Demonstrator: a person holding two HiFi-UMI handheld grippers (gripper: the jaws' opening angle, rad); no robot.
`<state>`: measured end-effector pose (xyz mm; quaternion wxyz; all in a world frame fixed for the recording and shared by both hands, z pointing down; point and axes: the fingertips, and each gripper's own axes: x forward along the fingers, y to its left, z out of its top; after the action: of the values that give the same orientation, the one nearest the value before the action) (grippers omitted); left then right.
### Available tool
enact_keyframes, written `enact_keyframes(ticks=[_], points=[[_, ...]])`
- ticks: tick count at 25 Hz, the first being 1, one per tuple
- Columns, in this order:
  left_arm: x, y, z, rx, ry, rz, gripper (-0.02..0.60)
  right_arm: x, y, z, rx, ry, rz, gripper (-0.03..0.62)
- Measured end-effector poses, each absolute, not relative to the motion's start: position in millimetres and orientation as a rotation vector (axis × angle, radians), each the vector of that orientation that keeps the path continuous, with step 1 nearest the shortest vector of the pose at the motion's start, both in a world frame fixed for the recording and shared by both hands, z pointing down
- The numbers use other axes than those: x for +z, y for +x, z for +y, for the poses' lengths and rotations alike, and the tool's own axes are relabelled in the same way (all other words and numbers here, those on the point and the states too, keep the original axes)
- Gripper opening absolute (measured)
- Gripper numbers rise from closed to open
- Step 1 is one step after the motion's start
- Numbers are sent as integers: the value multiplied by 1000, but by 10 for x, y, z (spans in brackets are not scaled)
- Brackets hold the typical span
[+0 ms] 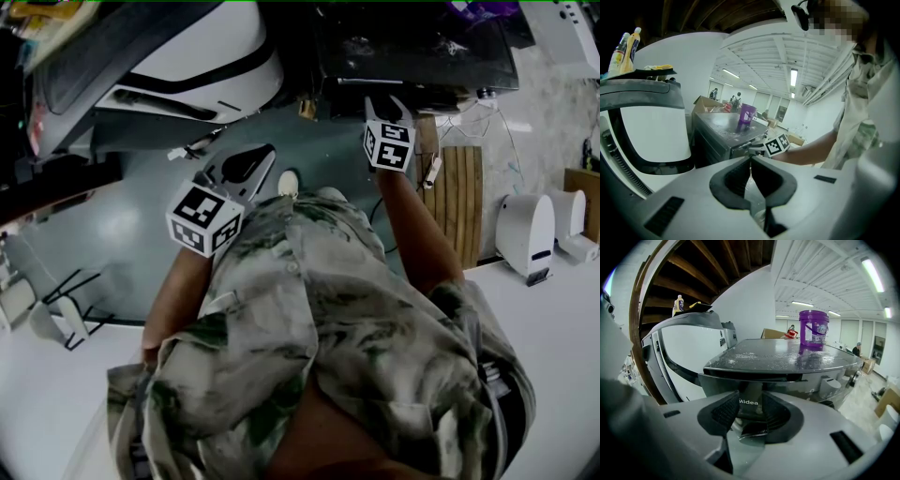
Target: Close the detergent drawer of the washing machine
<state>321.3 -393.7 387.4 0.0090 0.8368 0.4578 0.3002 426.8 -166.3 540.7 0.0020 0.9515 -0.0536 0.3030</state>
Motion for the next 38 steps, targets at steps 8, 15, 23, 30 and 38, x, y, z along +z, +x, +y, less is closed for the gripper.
enact_keyframes(ticks=[8, 15, 23, 30, 38], points=[[3899, 3201, -3988, 948, 2622, 1402, 26, 5423, 4344, -1656, 946, 2988, -167, 169], [3906, 3212, -4016, 949, 2625, 1384, 26, 5435, 4411, -1664, 943, 2988, -169, 169], [3922, 3237, -4067, 960, 2628, 1358, 26, 5430, 4436, -1669, 941, 2981, -158, 166], [3955, 3255, -4094, 971, 2632, 1325, 27, 5451, 4472, -1650, 925, 2984, -114, 152], [4018, 3159, -4101, 994, 2634, 1283, 28, 5471, 4521, -1642, 914, 2989, -123, 149]])
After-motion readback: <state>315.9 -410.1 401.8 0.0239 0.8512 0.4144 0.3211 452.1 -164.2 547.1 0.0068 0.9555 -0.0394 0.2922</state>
